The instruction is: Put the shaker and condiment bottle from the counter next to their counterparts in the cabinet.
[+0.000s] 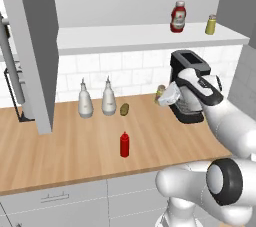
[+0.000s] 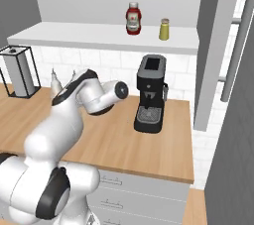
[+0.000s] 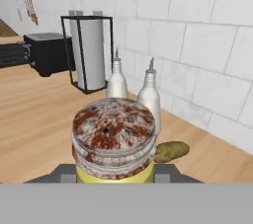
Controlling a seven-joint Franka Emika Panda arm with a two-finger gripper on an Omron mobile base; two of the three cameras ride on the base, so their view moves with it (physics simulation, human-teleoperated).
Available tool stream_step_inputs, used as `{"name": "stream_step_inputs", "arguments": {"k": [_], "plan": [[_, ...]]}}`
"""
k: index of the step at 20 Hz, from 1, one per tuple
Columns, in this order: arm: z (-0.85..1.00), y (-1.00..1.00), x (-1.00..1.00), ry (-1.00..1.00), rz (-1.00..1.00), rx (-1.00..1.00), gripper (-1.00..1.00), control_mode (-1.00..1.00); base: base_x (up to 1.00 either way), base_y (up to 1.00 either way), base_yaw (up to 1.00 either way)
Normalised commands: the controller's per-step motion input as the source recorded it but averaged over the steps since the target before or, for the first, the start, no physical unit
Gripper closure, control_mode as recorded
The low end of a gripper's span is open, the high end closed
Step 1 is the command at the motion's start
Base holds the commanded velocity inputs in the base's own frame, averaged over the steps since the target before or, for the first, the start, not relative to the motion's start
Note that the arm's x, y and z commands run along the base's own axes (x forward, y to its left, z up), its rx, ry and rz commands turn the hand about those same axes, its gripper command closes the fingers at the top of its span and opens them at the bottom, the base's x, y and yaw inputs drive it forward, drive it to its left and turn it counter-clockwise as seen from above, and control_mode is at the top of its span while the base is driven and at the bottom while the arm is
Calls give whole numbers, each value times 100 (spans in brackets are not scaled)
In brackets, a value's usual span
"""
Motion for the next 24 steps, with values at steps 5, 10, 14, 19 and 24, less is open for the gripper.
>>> {"name": "stream_step_inputs", "arguments": {"k": [5,10,14,19,24], "plan": [[78,-1,0,0,-33,6,100,-100,0,0,0],[79,-3,-3,0,-33,9,100,-100,0,0,0],[58,-10,-40,-3,-31,10,100,-100,0,0,0],[69,-21,-40,-7,-32,12,100,-100,0,0,0],[73,-23,-22,-5,-24,10,100,-100,0,0,0]]}}
